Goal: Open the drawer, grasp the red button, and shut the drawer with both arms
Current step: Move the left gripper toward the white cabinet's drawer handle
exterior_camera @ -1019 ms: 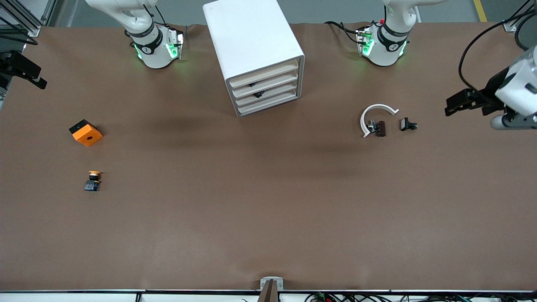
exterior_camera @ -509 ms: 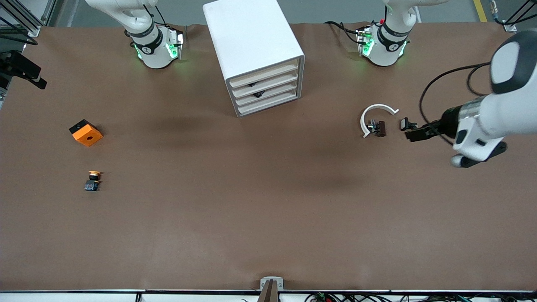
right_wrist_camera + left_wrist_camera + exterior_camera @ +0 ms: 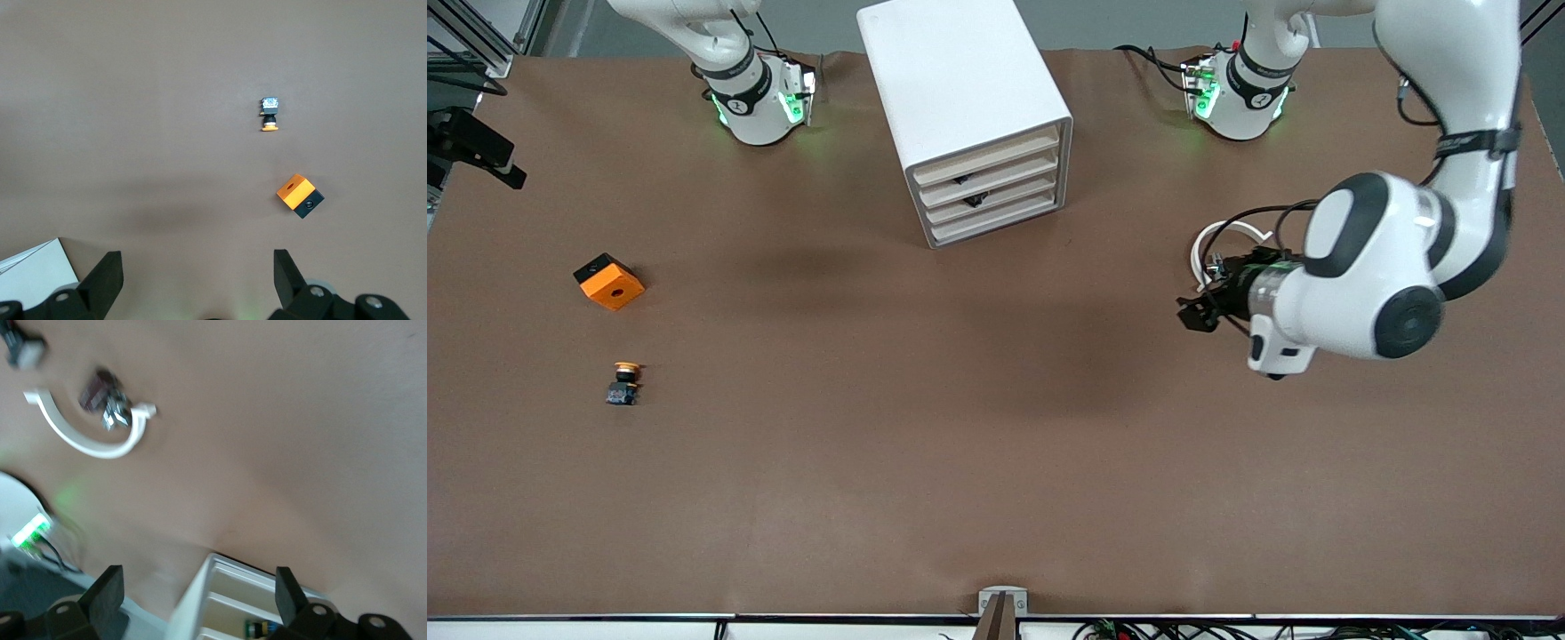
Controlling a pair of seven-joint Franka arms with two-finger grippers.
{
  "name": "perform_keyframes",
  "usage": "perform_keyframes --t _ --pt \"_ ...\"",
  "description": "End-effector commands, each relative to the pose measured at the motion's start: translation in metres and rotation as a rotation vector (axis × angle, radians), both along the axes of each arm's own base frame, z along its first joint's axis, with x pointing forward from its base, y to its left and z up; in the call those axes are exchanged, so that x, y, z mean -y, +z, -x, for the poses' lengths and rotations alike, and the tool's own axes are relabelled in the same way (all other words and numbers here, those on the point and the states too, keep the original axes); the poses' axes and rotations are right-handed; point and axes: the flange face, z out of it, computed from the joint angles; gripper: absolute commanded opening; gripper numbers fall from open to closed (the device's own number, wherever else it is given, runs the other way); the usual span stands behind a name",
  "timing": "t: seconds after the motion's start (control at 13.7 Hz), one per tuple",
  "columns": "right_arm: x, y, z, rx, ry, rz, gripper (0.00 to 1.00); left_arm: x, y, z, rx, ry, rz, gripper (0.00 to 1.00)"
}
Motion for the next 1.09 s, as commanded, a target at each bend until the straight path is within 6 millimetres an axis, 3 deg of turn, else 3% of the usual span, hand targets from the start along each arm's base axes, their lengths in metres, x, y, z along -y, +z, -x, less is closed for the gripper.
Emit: perform_keyframes --t 0.0,0.15,0.36,0.51,0.66,1.02 --pt "0.002 0.003 0.007 0.006 0.003 -0.003 1.00 0.041 -0.030 0.002 -0.085 0.155 -0.084 1.00" --pt "0.002 0.003 0.007 0.006 0.003 -0.003 1.00 0.066 -0.052 0.011 -0.196 0.322 -0.164 1.00" --pt "0.002 0.002 0.008 0.002 0.003 -0.003 1.00 0.087 -0.081 0.023 -0.385 0.581 -0.309 1.00" --pt "0.002 0.002 0.007 0.003 0.003 -0.003 1.00 0.120 -0.099 0.050 -0.505 0.587 -0.402 1.00" --pt "0.002 0.004 0.007 0.008 0.003 -0.002 1.00 0.139 -0.115 0.069 -0.650 0.580 -0.421 1.00" --pt "0.003 0.005 0.007 0.005 -0.002 -0.003 1.00 0.151 -0.161 0.091 -0.918 0.553 -0.403 1.00"
